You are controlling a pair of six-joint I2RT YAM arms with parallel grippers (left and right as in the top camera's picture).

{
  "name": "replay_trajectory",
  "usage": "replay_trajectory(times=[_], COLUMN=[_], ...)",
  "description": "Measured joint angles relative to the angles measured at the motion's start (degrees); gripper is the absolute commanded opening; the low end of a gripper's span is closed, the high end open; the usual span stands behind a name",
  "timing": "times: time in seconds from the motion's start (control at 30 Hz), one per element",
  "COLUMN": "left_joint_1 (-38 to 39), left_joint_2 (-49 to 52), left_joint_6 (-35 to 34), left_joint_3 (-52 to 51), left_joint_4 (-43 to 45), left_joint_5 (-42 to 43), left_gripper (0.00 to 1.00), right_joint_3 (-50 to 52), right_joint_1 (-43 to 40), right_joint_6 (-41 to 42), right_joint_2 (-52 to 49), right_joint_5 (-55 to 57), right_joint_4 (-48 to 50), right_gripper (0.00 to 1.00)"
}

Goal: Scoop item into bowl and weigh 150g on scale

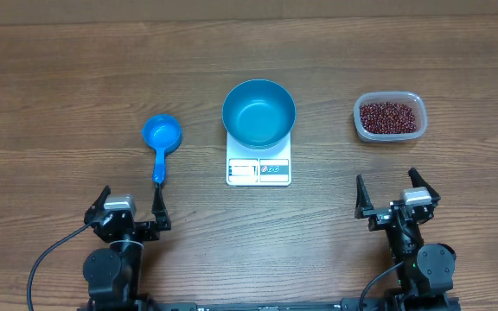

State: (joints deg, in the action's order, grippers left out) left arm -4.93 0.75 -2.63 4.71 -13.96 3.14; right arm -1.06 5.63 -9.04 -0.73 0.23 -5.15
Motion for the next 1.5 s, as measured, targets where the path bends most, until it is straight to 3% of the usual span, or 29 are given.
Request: replay_trajectory(times=[0.37,0.73,1.17,1.5], left_joint_1=[0.00,0.00,0.00,0.00], left_joint_2=[7.37,32.63,68.06,86.51], left_joint_6=[0.20,1.60,6.05,6.21], left_joint_3=[16.76,40.15,72.78,78.40], left_joint_4=[-11.58,-23.76,-50.66,-54.84], left_joint_5=[-0.46,-0.42,-0.37,-0.39], left_gripper=[1.00,1.00,1.00,0.99], right_joint_3=[0.00,0.00,0.00,0.00], right_joint_1=[-0.02,0.00,-0.02,0.00], right_joint_6=[0.00,0.02,0.00,-0.02], right_joint_2=[0.00,0.00,0.00,0.00], right_joint_5=[-0.02,-0.02,0.00,-0.02], right_joint_4=[0.00,-0.02,-0.02,0.00], right_gripper=[1.00,1.00,1.00,1.00])
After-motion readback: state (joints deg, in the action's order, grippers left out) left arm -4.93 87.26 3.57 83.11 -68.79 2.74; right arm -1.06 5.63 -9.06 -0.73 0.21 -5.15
